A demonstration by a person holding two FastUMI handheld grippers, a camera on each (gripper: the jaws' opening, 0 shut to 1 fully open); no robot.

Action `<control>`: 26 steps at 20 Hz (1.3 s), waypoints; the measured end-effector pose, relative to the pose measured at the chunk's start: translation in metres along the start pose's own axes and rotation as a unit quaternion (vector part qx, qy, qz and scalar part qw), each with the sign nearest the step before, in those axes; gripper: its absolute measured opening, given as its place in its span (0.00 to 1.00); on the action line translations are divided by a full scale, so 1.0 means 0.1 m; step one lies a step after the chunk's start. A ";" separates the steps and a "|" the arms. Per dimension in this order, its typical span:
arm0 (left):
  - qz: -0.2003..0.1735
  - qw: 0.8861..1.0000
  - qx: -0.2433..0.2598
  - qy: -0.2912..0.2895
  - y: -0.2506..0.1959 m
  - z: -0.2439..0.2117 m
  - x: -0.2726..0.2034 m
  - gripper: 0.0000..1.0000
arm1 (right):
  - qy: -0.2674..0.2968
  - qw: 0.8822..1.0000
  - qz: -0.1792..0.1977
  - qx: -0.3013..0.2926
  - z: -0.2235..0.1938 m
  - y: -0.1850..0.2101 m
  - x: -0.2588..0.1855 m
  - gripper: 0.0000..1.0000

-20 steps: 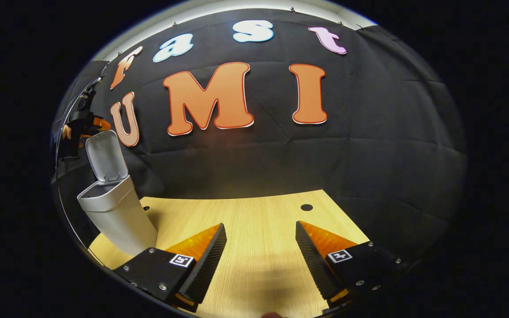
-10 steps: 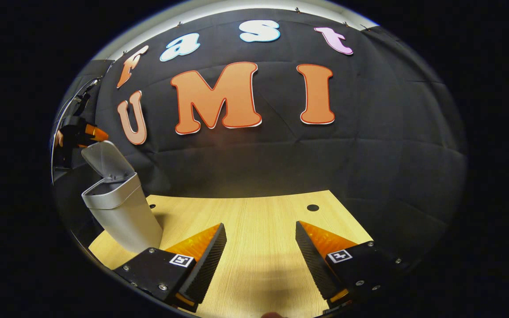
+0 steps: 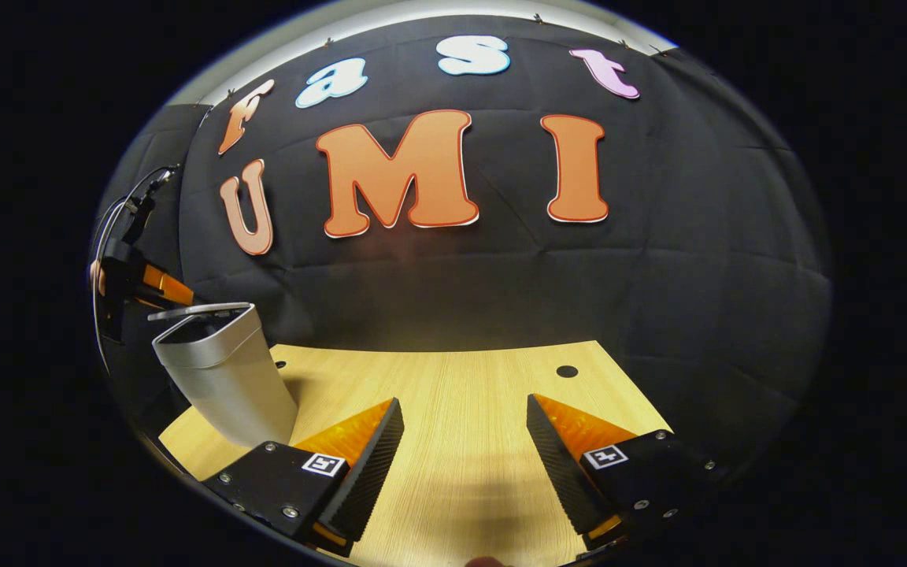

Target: Press the lid of the desktop garbage bin to open it, pick up the crumpled paper on the desktop and throw it into the bin, then pick up the pop can on the desktop and drop it into the bin, and finally close the garbage bin lid.

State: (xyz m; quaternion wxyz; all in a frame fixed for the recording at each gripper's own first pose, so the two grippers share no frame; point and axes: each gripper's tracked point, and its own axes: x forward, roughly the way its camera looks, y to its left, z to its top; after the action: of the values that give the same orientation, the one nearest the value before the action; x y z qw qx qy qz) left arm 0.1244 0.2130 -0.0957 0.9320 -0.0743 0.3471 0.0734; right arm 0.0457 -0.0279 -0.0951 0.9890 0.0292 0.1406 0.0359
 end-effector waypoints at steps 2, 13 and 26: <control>-0.004 1.000 0.010 0.025 -0.02 -0.24 0.04 0.90 | 0.000 1.000 0.000 0.001 -0.01 0.00 0.00 0.94; 0.012 0.999 0.027 0.027 -0.01 -0.45 0.02 0.93 | 0.018 1.000 0.004 -0.004 -0.16 0.06 0.00 0.94; 0.004 0.995 0.015 -0.102 -0.39 0.15 -0.53 0.93 | -0.002 1.000 0.011 -0.013 0.04 0.13 0.01 0.94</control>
State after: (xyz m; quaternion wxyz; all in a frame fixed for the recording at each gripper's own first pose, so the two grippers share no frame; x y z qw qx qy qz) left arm 0.1013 0.1730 -0.0463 0.9632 -0.0508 0.2519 0.0793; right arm 0.0465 -0.0149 -0.0904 0.9891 0.0180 0.1381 0.0485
